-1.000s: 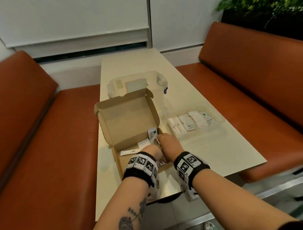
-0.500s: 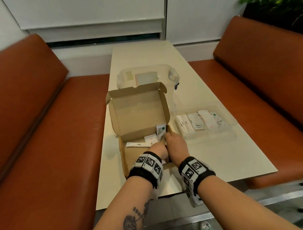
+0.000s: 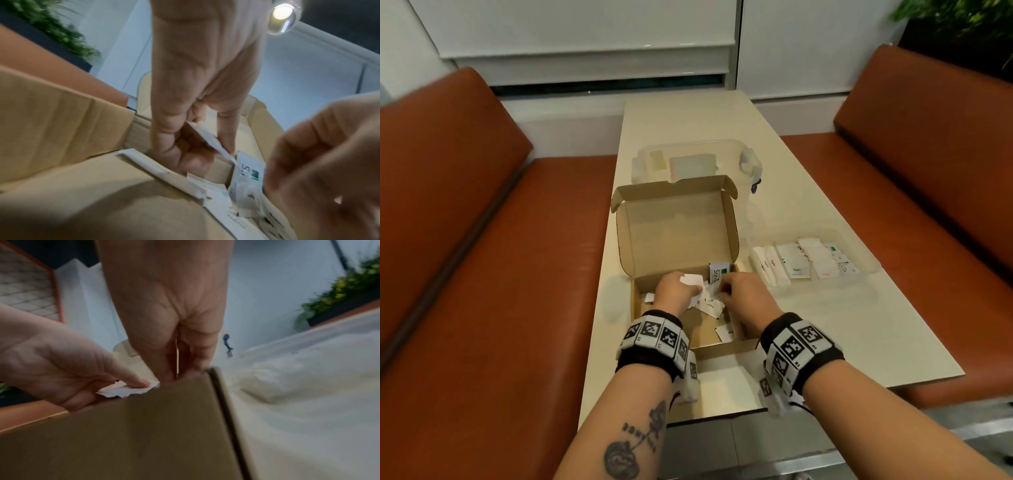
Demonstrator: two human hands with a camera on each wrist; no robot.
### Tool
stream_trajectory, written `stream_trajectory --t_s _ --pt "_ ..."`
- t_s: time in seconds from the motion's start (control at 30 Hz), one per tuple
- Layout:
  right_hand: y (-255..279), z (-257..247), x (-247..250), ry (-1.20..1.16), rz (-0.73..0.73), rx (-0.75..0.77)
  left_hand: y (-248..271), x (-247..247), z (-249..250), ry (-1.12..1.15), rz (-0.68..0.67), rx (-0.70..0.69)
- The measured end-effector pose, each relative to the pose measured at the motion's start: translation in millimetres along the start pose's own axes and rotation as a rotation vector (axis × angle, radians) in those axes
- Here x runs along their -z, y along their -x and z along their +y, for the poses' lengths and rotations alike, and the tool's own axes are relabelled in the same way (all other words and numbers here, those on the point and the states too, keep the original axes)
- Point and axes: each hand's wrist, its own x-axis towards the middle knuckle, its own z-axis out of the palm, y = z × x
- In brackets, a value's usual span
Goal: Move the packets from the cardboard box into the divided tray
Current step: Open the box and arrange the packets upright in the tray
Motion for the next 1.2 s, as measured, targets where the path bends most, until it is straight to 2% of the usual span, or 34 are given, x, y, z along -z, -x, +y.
stream_trajectory --t_s 0.13,0.23,0.43,0.53,0.77,0.9,1.03,1.2 --pt "3 -11 -4 0.341 -0.342 0.181 -2 2 -10 0.401 0.004 0.104" --pt "6 -14 -9 0.5 -0.453 0.27 1 3 -13 0.565 0.007 0.151" --pt "6 -14 -8 0.498 -0.468 0.253 9 7 -12 0.703 -0.099 0.205" --pt "5 -15 -4 0.489 -0.492 0.234 12 7 -11 0.683 -0.097 0.194" --pt "6 -22 0 0.661 -0.595 0.281 15 4 -5 0.655 -0.085 0.126" --pt "10 -18 1 0.493 -0.518 0.331 13 0 -4 0.641 -0.069 0.118" --pt "9 -11 -1 0.418 -0.515 0.369 11 -5 -3 0.643 -0.056 0.113" --pt "9 -7 -3 0.344 -0.474 0.348 9 -10 -9 0.644 -0.041 0.106"
